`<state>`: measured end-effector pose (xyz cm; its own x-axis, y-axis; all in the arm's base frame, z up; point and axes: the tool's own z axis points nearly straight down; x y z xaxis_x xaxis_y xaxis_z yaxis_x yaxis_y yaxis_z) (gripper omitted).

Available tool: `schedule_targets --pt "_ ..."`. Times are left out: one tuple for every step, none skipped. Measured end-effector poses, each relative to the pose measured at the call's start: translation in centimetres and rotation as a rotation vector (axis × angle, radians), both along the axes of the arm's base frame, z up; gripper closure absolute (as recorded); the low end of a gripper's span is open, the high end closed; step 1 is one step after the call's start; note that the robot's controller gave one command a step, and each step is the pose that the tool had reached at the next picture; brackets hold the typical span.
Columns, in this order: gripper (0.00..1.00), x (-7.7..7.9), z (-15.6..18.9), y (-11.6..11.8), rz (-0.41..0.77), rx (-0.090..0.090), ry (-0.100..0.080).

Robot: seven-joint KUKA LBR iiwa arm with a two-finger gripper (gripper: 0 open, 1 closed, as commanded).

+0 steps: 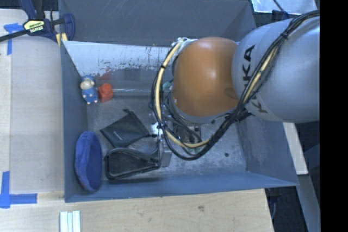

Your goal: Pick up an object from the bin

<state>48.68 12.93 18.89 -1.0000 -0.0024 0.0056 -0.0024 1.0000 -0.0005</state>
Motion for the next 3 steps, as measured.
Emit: schedule_targets --pt "0.0 -0.1 -11.9 -0.8 0.304 0.002 -0.014" --pt "0.0 -0.1 -8.7 2.1 0.336 0.003 -0.011" --pt "0.0 -0.3 -8.9 0.2 0.317 0.001 -0.005"
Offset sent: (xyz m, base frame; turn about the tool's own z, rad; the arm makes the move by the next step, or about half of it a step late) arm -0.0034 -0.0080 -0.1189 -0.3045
